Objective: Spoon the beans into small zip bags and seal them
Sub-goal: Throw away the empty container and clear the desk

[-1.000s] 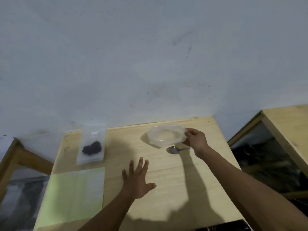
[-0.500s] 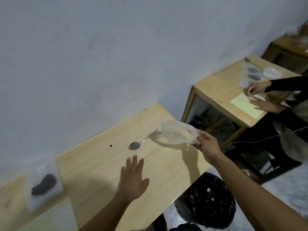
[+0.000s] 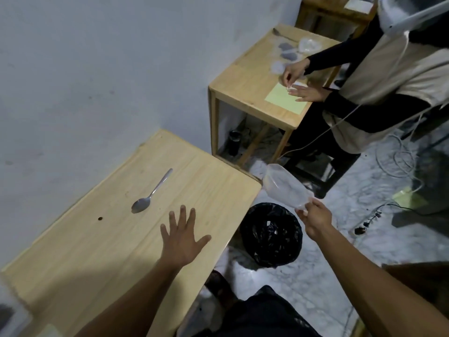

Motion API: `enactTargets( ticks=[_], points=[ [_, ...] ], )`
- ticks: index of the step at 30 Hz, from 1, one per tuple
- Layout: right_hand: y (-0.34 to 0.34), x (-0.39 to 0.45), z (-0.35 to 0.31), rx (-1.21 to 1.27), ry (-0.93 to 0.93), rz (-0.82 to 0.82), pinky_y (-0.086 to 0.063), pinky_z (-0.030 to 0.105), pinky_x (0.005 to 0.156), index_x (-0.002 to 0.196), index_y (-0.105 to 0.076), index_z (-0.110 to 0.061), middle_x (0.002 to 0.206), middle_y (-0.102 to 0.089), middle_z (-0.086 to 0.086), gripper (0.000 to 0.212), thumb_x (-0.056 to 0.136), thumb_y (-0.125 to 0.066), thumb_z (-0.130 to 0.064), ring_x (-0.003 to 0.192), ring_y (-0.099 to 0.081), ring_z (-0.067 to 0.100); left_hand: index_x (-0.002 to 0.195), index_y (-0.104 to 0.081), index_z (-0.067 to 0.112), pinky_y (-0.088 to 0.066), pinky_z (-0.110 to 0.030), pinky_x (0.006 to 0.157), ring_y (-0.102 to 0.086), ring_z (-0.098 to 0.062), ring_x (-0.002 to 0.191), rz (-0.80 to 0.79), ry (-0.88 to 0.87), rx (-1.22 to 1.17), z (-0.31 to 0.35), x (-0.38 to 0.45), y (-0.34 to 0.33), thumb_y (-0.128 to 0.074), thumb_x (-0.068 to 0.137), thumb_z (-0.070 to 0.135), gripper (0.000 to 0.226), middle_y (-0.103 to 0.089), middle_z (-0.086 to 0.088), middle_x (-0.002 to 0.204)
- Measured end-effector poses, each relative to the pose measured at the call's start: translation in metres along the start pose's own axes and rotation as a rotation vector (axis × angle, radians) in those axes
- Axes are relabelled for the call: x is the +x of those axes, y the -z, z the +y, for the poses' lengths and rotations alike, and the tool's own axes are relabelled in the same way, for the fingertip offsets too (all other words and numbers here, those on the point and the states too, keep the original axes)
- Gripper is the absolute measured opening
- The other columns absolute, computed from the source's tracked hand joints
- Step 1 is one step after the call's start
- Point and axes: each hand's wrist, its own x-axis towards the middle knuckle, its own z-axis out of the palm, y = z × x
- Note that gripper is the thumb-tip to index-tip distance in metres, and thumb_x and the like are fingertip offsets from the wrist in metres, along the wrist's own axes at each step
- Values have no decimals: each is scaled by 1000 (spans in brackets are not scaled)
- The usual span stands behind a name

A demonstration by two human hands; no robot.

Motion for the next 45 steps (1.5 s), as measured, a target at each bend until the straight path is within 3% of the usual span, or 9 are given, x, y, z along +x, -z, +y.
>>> enactTargets(
  ticks=[4, 12, 16, 18, 21, 25, 31, 38, 45],
  points=[
    [27, 21, 26, -12, -107, 66, -55, 33, 77, 131, -55, -1, 130, -58, 21, 38, 94, -49, 7, 98, -61, 33, 154, 11, 31, -2, -60, 116, 17, -34, 149, 21, -10, -17, -4, 3, -6, 4, 64, 93, 109, 25, 3, 160],
    [35, 33, 50, -198, -144, 38, -48, 41, 94, 142, -39, 2, 111, -47, 13, 46, 96, -44, -2, 71, -51, 17, 153, 14, 32, 2, -58, 117, 21, -31, 148, 20, -9, -23, -3, -1, -2, -4, 67, 87, 103, 26, 3, 160],
    [24, 32, 52, -186, -153, 56, -50, 46, 96, 148, -36, -15, 136, -50, 15, 53, 97, -51, -15, 106, -55, 32, 154, 13, 33, 3, -58, 117, 21, -29, 148, 33, -18, -60, -6, -1, -5, -8, 69, 87, 102, 27, 6, 158],
    [11, 26, 48, -243, -92, 29, -52, 45, 85, 150, -33, -23, 141, -50, 18, 58, 96, -54, -22, 104, -57, 35, 154, 12, 34, 3, -57, 118, 20, -28, 148, 40, -17, -60, -7, -2, -6, -8, 69, 87, 102, 27, 6, 158],
    [-17, 9, 36, -410, 94, -45, -43, 42, 99, 149, -34, -26, 147, -44, 11, 55, 97, -53, -27, 125, -50, 34, 154, 10, 35, 4, -56, 118, 19, -26, 149, 46, -17, -71, -12, -6, -5, -9, 69, 88, 102, 23, 8, 160],
    [-66, -13, 22, -561, 416, -197, -34, 41, 114, 147, -36, -25, 154, -36, 4, 52, 98, -52, -27, 141, -35, 23, 154, 9, 37, 4, -57, 117, 16, -26, 150, 59, 21, -83, -25, -18, -4, -4, 65, 94, 106, 21, 12, 160],
    [-145, -59, 21, -755, 810, -546, -25, 37, 118, 148, -37, -22, 158, -29, 5, 51, 99, -51, -25, 147, -23, 19, 155, 5, 34, -4, -61, 116, 9, -30, 151, 69, 167, -96, -52, -39, -1, -15, 71, 87, 101, 13, 7, 163],
    [-228, -118, 52, -959, 1002, -960, -19, 34, 119, 152, -31, -22, 160, -26, 4, 58, 99, -51, -33, 149, -19, 19, 154, 6, 34, -4, -59, 117, 13, -33, 150, 71, 414, -216, -86, -74, -1, -38, 82, 79, 96, 13, 6, 164],
    [-290, -175, 99, -1280, 1151, -1310, -23, 35, 116, 149, -37, -15, 157, -33, 10, 57, 97, -54, -28, 145, -28, 25, 152, 13, 39, 6, -57, 118, 24, -28, 147, 136, 636, -395, -108, -113, -16, -39, 81, 80, 97, 25, 9, 159]
  ],
)
